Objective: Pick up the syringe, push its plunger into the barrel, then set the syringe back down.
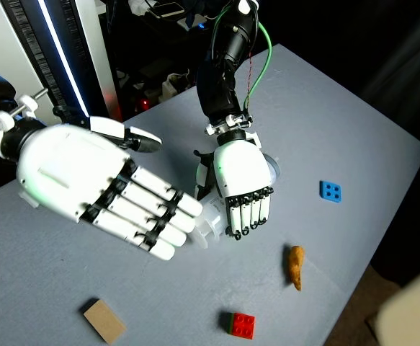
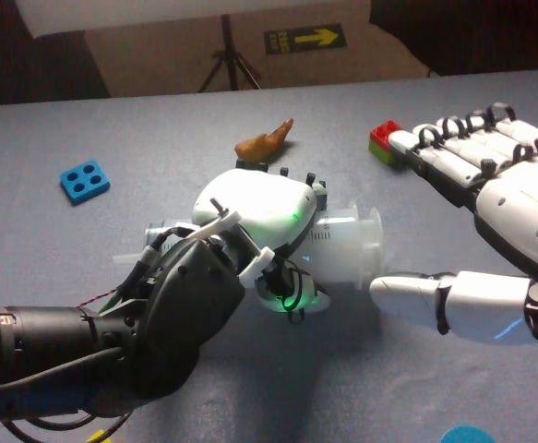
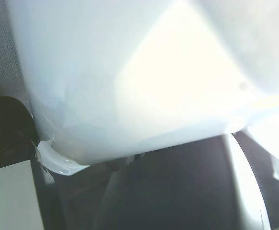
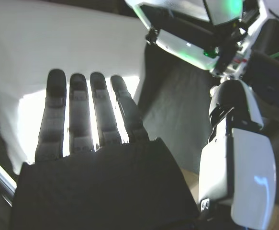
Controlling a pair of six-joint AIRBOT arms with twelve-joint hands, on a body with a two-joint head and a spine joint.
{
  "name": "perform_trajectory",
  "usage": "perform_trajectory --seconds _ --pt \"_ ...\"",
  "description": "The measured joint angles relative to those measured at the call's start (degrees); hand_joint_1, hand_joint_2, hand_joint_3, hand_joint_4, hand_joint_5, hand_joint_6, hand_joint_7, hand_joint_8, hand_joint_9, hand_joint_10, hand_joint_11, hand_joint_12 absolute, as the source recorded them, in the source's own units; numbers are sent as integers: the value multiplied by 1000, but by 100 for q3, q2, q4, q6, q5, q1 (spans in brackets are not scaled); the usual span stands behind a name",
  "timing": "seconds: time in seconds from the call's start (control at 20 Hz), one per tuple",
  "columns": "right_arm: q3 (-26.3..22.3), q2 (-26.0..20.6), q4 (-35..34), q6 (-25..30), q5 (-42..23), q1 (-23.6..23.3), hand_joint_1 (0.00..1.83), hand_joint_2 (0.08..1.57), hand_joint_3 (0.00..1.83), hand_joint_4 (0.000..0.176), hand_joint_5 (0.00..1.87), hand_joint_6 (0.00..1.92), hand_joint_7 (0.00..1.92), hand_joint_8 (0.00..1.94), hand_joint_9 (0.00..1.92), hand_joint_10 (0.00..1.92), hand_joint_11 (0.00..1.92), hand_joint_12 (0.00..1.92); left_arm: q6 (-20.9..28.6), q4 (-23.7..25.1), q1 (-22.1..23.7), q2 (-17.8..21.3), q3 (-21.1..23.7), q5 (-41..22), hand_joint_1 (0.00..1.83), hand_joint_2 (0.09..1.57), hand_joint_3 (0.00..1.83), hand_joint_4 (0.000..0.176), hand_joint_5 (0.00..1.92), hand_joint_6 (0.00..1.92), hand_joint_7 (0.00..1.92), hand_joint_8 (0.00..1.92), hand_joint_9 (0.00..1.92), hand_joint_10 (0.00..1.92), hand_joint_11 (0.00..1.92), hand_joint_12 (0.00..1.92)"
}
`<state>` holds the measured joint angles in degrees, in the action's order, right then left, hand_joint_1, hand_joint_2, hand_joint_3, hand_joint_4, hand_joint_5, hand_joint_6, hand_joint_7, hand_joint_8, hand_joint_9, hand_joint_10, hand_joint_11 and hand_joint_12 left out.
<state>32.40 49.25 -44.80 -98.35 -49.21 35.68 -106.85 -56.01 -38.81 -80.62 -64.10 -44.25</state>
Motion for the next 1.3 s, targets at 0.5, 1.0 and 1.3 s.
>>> perform_trajectory --seconds 0.5,1.0,1.3 --pt "0 17 -50 81 -26 31 93 985 2 0 46 0 72 0 76 0 0 307 -17 -9 57 7 107 -7 570 1120 0 0 517 85 441 21 338 244 1 1030" --pt "0 17 -52 103 -26 35 73 983 1 0 62 4 85 2 81 1 0 360 7 22 83 15 168 -35 240 912 0 60 38 0 0 0 0 0 0 0" --pt "0 15 -55 107 -28 35 74 984 0 0 56 3 79 0 74 0 0 342 26 37 278 151 262 9 138 965 11 55 61 7 0 0 0 0 0 0"
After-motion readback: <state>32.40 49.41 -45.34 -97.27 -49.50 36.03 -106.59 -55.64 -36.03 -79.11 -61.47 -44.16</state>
